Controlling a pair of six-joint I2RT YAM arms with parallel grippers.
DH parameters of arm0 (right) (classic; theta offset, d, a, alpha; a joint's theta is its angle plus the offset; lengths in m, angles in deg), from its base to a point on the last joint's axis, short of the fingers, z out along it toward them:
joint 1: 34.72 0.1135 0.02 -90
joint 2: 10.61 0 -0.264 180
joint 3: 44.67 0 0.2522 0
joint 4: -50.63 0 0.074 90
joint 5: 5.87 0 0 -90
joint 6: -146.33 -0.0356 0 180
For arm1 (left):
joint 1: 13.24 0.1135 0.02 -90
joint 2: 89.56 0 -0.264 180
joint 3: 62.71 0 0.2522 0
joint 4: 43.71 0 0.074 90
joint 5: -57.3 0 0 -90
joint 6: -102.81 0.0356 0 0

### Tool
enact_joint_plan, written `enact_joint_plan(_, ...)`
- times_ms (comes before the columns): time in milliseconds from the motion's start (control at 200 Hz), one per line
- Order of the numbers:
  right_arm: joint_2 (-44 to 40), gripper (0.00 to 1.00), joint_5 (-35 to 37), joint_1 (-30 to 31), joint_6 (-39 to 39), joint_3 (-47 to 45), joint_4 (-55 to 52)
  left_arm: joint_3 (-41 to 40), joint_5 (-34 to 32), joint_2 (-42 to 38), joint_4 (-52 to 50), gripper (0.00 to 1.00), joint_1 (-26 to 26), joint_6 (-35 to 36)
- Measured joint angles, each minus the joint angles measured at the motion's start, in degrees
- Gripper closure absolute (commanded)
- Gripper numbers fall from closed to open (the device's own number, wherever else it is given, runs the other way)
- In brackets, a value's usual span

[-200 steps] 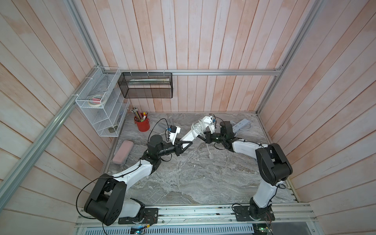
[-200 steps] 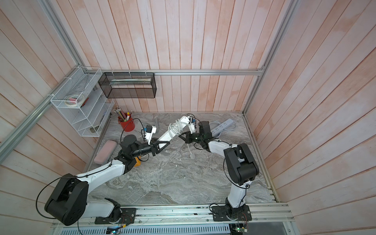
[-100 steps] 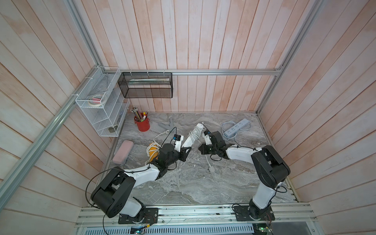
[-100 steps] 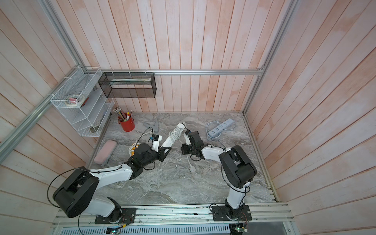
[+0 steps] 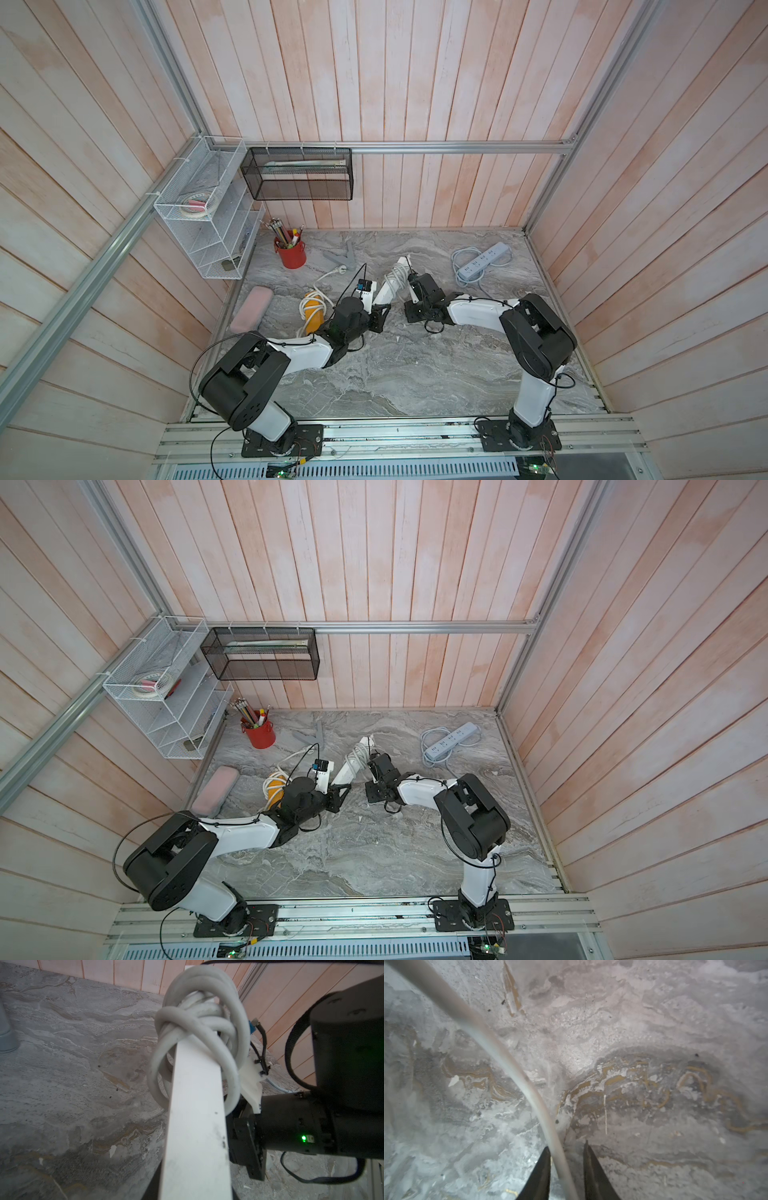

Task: Wrap the cord around the power strip
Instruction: Wrap the power cord around the power strip.

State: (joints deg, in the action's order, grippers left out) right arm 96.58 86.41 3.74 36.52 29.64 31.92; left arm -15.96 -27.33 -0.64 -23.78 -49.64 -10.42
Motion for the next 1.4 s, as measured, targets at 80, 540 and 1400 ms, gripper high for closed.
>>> enact_joint_plan(80,-0.6,0.71,1.7,0.2,0.8,-0.8,-0.3,0.0,0.4,-0.2,0.0,1.0,0.0,0.1)
enact_joint_plan(540,-4.0,0.88,5.2,0.6,2.9,-5.8,1.0,0.0,5.3,-1.3,-0.9,1.0,0.8,0.6)
enact_joint_plan(1400,-13.8,0.94,-8.1,-1.0,-9.0,-5.0,5.2,0.1,16.8,-10.3,2.2,1.0,4.8,-13.6)
